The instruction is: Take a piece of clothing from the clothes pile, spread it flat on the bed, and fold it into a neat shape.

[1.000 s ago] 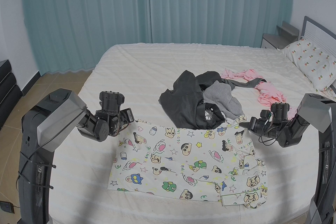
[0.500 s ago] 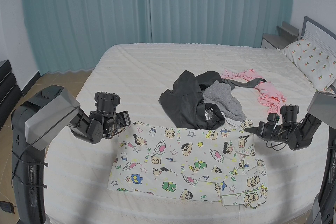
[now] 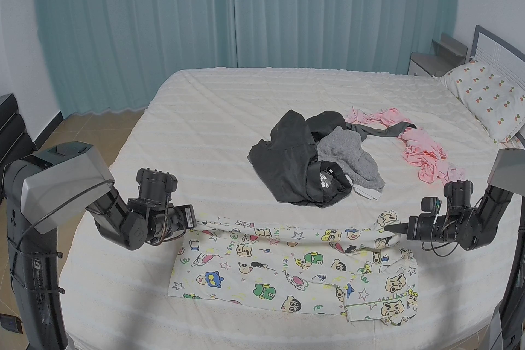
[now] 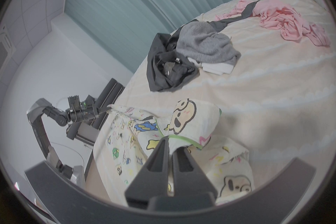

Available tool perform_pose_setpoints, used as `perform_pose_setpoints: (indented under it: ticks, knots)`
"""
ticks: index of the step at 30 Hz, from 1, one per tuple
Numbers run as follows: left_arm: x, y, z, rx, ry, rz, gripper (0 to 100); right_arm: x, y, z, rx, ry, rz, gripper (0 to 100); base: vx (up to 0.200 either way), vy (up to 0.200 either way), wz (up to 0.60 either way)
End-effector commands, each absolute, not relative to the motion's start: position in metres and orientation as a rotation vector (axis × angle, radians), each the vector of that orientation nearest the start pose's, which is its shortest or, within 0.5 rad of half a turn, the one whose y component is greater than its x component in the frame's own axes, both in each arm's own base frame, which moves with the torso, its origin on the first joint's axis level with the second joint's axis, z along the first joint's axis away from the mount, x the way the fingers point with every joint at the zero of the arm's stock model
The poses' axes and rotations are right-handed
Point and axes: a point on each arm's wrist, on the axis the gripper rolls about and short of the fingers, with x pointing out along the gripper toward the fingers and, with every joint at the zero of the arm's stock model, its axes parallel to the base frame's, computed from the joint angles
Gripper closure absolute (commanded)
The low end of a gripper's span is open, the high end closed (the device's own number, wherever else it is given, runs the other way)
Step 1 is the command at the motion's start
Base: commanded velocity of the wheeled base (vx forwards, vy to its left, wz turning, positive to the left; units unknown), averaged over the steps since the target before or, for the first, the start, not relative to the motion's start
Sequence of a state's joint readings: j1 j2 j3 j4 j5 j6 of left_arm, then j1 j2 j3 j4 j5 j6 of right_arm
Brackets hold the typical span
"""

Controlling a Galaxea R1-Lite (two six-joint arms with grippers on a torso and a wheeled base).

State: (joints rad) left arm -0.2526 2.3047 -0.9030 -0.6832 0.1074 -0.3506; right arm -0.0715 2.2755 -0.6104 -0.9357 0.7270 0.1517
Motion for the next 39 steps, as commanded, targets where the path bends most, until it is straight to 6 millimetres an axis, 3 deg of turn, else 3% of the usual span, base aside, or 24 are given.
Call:
perform_pose_setpoints:
  ticks: [1,10,11,12,13,22,27,28,30,34,35,36,37,39]
  knots:
    - [0.351,-0.088,-0.016,-0.163,0.766,-0.025,100,0.305,-0.006,-0.026,0.406,0.790,0.588,100,0.000,0.000,0.00]
    - [0.342,-0.092,-0.041,-0.120,0.820,-0.042,100,0.283,-0.002,-0.051,0.330,0.892,0.581,100,0.000,0.000,0.00]
    - [0.341,-0.092,-0.043,-0.118,0.829,-0.042,0,0.282,-0.002,-0.054,0.316,0.901,0.564,100,0.000,0.000,0.00]
    - [0.341,-0.093,-0.044,-0.117,0.831,-0.043,0,0.282,-0.002,-0.055,0.310,0.904,0.558,100,0.000,0.000,0.00]
    - [0.340,-0.094,-0.044,-0.118,0.833,-0.045,0,0.281,-0.002,-0.055,0.303,0.907,0.552,0,0.000,0.000,0.00]
    - [0.332,-0.083,-0.045,-0.219,0.853,0.013,0,0.268,-0.011,-0.039,0.308,0.877,0.519,0,0.000,0.000,0.00]
    - [0.323,-0.054,-0.029,-0.354,0.793,0.036,0,0.259,-0.024,-0.015,0.310,0.809,0.473,0,0.000,0.000,0.00]
    - [0.316,-0.042,-0.022,-0.448,0.772,0.039,0,0.256,-0.029,-0.004,0.311,0.776,0.459,0,0.000,0.000,0.00]
    - [0.311,-0.036,-0.019,-0.505,0.768,0.036,0,0.254,-0.030,0.001,0.313,0.761,0.453,0,0.000,0.000,0.00]
    - [0.288,-0.020,-0.015,-0.717,0.799,-0.018,0,0.250,-0.015,0.021,0.356,0.728,0.478,0,0.000,0.000,0.00]
    - [0.281,-0.018,-0.016,-0.795,0.806,-0.044,0,0.251,0.002,0.029,0.406,0.735,0.513,0,0.000,0.000,0.00]
    - [0.280,-0.018,-0.016,-0.801,0.804,-0.048,0,0.252,0.005,0.029,0.416,0.741,0.517,0,0.000,0.000,0.00]
    - [0.280,-0.018,-0.013,-0.828,0.760,-0.066,0,0.256,0.023,0.031,0.458,0.763,0.549,0,0.000,0.000,0.00]
    - [0.280,-0.018,-0.010,-0.846,0.725,-0.077,0,0.263,0.039,0.030,0.502,0.778,0.575,0,0.000,0.000,0.00]
